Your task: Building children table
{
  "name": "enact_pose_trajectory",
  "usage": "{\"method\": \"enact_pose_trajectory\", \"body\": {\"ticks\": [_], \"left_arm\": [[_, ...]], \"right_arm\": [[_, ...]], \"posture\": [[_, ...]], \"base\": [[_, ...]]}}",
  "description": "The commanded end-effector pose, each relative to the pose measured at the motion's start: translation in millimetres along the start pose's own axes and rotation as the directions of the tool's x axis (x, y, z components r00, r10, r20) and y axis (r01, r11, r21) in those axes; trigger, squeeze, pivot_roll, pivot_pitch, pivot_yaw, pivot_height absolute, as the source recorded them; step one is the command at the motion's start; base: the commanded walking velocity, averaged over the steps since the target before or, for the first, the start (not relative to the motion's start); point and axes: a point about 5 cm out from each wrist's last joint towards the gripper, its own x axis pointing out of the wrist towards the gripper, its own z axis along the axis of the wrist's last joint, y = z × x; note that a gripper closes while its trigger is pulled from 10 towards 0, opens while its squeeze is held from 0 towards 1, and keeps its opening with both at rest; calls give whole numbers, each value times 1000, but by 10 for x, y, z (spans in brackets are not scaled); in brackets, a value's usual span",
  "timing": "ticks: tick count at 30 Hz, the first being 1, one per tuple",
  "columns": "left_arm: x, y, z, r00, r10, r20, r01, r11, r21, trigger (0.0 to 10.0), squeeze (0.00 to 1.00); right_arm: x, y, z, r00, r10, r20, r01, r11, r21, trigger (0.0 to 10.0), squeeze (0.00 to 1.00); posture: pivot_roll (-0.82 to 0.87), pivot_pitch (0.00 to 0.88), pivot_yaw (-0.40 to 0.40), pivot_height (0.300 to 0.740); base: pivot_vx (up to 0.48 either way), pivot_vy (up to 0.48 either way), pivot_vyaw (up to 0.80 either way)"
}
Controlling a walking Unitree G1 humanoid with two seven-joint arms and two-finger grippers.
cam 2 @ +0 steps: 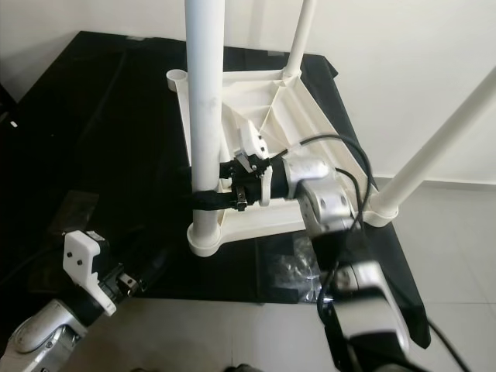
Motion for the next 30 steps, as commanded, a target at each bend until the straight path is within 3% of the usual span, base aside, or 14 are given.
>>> {"method": "enact_pose_trajectory", "body": {"ticks": [1,2,3,6,11,12,13,14,16,17,18,25,28,30], "left_arm": [[-10,6,-36,1000,-10,-16,9,1000,-15,10000,0],[-10,6,-36,1000,-10,-16,9,1000,-15,10000,0],[15,35,-39,1000,-12,-16,12,1000,-12,10000,0],[27,40,-47,1000,-16,-18,16,1000,-10,10000,0],[64,53,-81,999,-26,-25,26,1000,-8,10000,0],[67,58,-87,1000,-17,-22,17,1000,-5,10000,0],[67,58,-87,1000,-17,-22,17,1000,-5,10000,0],[64,70,-93,1000,-2,-19,2,1000,0,10000,0],[61,80,-96,1000,9,-18,-9,1000,3,10000,0],[60,93,-102,1000,19,-16,-19,1000,5,10000,0],[64,103,-108,1000,23,-16,-23,1000,6,10000,0],[69,179,-126,997,83,-11,-82,996,20,10000,0],[32,249,-135,986,164,-13,-163,986,38,10000,0],[-81,363,-160,948,316,-30,-312,945,98,10000,0]], "right_arm": [[97,120,-446,864,-464,-193,489,866,106,0,0],[97,120,-446,864,-464,-193,489,866,106,0,0],[241,480,-628,737,-613,-285,664,735,136,0,0],[294,545,-657,752,-591,-291,647,747,156,0,0],[396,320,-551,767,-593,-244,629,770,109,0,0],[410,303,-532,752,-613,-244,648,756,99,2667,0],[410,303,-532,752,-613,-244,648,756,99,2667,0],[420,288,-520,739,-627,-245,662,743,95,10000,0],[426,283,-511,728,-639,-248,674,732,93,10000,0],[447,303,-461,719,-659,-219,689,717,107,10000,918],[465,323,-418,725,-664,-183,688,713,134,10000,1000],[361,397,-394,767,-638,-64,641,761,97,10000,1000],[252,458,-463,785,-618,-50,620,782,61,10000,1000],[99,551,-563,789,-612,-62,612,791,-11,10000,1000]], "posture": [[-176,171,-91,740],[-176,171,-91,740],[-185,155,-69,740],[-183,150,-67,740],[-175,122,-87,740],[-166,112,-91,740],[-166,112,-91,740],[-162,105,-92,740],[-162,105,-92,740],[-161,100,-93,740],[-165,90,-93,740],[-184,66,-84,740],[-191,59,-77,740],[-214,42,-57,740]], "base": [[0,0,0],[0,0,0],[0,0,0],[0,0,0],[0,0,0],[0,0,0],[0,0,0],[0,0,0],[0,0,0],[0,0,0],[0,0,0],[0,0,0],[0,0,0],[0,0,0]]}}
